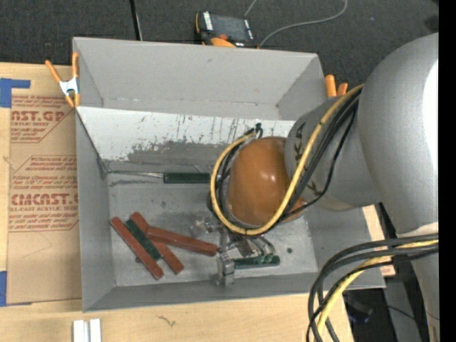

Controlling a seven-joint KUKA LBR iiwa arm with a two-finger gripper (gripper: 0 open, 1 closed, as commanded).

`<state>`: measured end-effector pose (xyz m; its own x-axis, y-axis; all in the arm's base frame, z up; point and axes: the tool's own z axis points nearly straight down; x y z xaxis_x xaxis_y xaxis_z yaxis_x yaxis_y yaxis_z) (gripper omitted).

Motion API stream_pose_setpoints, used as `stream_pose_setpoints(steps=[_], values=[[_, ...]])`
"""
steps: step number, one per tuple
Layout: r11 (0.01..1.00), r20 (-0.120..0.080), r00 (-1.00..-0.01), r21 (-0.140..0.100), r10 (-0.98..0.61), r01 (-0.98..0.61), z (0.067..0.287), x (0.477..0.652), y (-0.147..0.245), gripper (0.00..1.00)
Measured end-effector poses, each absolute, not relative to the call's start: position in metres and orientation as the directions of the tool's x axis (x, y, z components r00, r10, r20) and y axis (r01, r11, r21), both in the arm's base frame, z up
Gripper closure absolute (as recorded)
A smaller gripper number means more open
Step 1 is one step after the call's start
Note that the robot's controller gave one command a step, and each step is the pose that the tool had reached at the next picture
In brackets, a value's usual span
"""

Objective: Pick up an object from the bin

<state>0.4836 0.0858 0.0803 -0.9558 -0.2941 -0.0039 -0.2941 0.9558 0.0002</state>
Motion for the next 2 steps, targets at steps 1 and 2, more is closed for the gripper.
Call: stream_pose_setpoints(steps=[1, 2], values=[[0.956, -0.001, -0.956, 0.000, -0.295, -0.295, 0.081, 0.484, 0.086, 1.00], [0.888, -0.006, -0.888, -0.001, -0.460, -0.460, 0.071, 0.488, 0.136, 1.00]])
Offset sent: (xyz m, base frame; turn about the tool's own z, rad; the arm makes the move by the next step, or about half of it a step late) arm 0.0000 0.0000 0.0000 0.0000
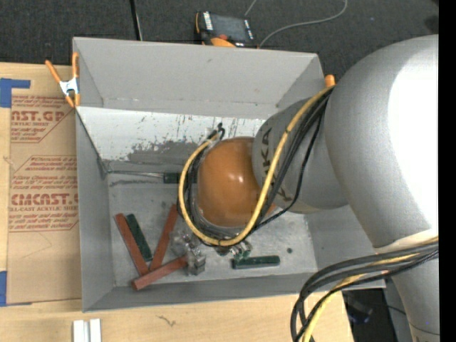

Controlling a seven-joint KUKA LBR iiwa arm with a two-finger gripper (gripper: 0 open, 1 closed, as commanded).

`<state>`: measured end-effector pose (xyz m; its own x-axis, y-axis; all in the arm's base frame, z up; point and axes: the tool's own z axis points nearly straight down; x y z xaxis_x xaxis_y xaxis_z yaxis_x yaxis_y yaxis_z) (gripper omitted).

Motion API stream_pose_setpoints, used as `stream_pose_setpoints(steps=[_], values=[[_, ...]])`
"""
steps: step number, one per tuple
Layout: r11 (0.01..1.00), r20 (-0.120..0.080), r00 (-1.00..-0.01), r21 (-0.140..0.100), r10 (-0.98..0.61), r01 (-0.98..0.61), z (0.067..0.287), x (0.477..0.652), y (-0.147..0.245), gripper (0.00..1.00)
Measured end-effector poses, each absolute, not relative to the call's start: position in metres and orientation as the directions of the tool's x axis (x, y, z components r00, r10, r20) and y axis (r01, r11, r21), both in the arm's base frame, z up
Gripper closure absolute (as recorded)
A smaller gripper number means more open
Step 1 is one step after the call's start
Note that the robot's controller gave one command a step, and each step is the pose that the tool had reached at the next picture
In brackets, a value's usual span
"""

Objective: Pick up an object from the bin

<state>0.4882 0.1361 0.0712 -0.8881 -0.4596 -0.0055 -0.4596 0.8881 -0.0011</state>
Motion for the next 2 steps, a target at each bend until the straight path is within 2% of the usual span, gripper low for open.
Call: stream_pose_setpoints(steps=[1, 2], values=[[0.900, -0.011, -0.900, -0.003, -0.435, -0.435, 0.195, 0.549, 0.114, 1.00], [0.385, -0.006, -0.385, -0.004, -0.923, -0.923, 0.276, 0.566, 0.152, 1.00]])
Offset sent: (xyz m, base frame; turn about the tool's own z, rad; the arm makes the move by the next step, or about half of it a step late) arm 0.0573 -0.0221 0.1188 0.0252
